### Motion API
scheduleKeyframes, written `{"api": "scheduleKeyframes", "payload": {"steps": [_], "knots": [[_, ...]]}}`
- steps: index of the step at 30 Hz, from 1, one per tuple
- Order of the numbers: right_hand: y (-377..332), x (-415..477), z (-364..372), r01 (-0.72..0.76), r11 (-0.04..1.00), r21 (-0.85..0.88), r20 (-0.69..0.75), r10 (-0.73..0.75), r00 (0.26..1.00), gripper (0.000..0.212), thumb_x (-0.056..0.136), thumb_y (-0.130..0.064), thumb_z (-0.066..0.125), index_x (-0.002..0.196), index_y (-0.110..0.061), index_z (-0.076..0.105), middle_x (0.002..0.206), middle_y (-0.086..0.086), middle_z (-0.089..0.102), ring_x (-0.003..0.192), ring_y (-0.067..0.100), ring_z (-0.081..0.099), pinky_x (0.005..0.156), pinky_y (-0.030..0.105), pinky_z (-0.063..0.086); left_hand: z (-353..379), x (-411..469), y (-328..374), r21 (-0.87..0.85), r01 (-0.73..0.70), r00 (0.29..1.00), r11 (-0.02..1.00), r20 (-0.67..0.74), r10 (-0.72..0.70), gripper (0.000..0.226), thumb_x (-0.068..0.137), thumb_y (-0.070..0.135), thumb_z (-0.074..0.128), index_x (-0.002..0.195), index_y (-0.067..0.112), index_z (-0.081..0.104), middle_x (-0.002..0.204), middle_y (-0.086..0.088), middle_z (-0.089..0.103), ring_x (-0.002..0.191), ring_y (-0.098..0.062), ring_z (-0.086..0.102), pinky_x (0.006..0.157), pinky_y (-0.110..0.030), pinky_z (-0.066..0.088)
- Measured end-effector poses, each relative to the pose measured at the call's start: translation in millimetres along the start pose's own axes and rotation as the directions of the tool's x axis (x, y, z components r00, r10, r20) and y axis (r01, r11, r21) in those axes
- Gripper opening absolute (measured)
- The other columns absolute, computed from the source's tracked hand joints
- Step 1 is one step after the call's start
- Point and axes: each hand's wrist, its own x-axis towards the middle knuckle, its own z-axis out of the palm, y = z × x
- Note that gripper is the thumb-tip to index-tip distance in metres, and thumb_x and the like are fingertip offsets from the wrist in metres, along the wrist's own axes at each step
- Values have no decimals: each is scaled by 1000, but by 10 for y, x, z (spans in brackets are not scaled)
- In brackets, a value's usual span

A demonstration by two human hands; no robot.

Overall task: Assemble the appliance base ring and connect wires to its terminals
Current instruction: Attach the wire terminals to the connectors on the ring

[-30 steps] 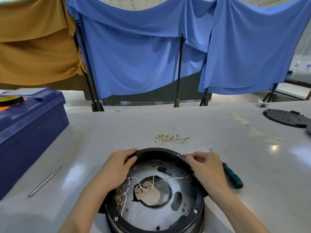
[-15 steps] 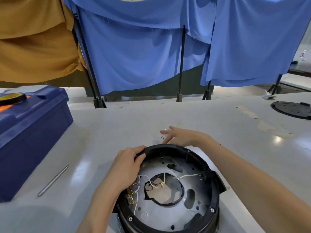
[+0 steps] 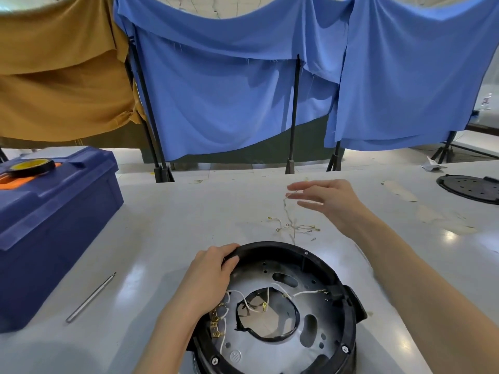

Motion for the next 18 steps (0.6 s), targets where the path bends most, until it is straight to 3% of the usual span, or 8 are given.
{"api": "scheduleKeyframes", "payload": {"steps": [6, 10, 14, 18], "knots": [[-154, -181, -79, 61, 937, 344, -11, -61, 998, 22, 92, 3, 53, 105, 8, 69, 113, 20, 69, 106, 38, 66, 99, 51, 48, -18, 11, 35, -24, 46, 998, 999, 52, -45, 37, 97, 44, 47, 130, 31, 56, 106, 5, 67, 88, -8, 63, 84, -27, 51], [-174, -313, -38, 55, 867, 495, 62, -99, 993, 22, 84, -1, 63, 103, 5, 72, 114, 22, 68, 110, 40, 64, 95, 47, 52, -13, 35, 123, -26, 43, 998, 999, -46, -44, 56, 92, 49, 53, 143, 31, 42, 135, 10, 55, 127, -11, 48, 104, -26, 35], [-124, -438, 98, -30, 746, 665, 147, -91, 985, 18, 79, 6, 63, 94, 3, 74, 104, 19, 71, 105, 39, 66, 88, 44, 54, -18, 76, 402, -399, -107, 992, 911, -107, 70, 50, 89, 31, 64, 136, 32, 48, 118, 18, 64, 114, 3, 57, 98, -17, 42], [-65, -544, 219, -87, 665, 742, 187, -80, 979, 17, 73, 6, 64, 85, 0, 75, 99, 17, 72, 100, 36, 68, 86, 41, 55, 1, 28, 596, -707, -106, 994, 700, -68, 82, 13, 86, 12, 68, 99, 15, 72, 89, -2, 76, 88, -16, 72, 77, -17, 53]]}}
